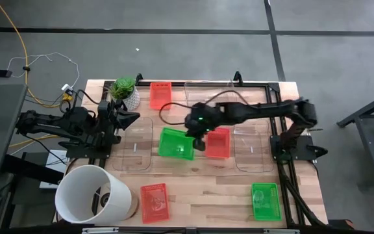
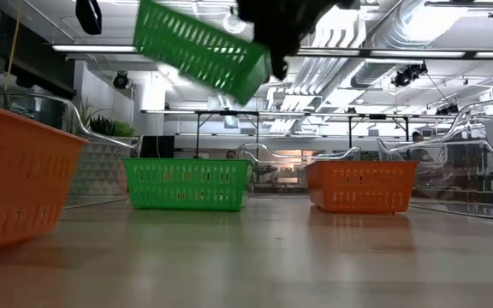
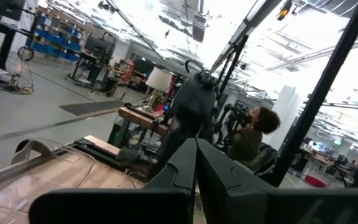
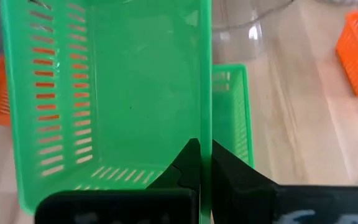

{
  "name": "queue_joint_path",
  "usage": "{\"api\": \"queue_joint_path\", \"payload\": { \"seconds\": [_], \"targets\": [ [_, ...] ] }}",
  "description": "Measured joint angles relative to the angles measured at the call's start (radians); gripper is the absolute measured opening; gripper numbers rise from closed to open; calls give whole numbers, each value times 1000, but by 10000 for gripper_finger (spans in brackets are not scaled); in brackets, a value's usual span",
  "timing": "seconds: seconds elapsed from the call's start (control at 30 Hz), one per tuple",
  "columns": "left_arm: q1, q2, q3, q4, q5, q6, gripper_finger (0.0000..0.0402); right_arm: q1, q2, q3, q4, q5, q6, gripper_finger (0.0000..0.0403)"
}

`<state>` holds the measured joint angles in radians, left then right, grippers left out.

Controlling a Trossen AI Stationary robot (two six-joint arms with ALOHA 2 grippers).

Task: Stack baskets by color
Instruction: Stack the top green bin on the middle green bin

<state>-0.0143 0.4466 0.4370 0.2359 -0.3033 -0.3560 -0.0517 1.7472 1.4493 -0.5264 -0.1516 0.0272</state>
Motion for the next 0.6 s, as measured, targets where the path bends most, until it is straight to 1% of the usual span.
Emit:
{"api": "queue_joint_path", "payload": {
  "seconds": [0.17, 0.27, 0.4, 0.6],
  "targets": [
    [0, 0, 0, 0, 0, 0, 0, -23, 135, 102, -62, 0, -66, 0],
    [0, 0, 0, 0, 0, 0, 0, -38, 193, 144, -121, 0, -80, 0],
    [0, 0, 0, 0, 0, 0, 0, -53, 218, 160, -172, 0, -80, 0],
    [0, 0, 0, 0, 0, 3, 0, -68, 218, 158, -233, 5, -85, 0]
  ]
}}
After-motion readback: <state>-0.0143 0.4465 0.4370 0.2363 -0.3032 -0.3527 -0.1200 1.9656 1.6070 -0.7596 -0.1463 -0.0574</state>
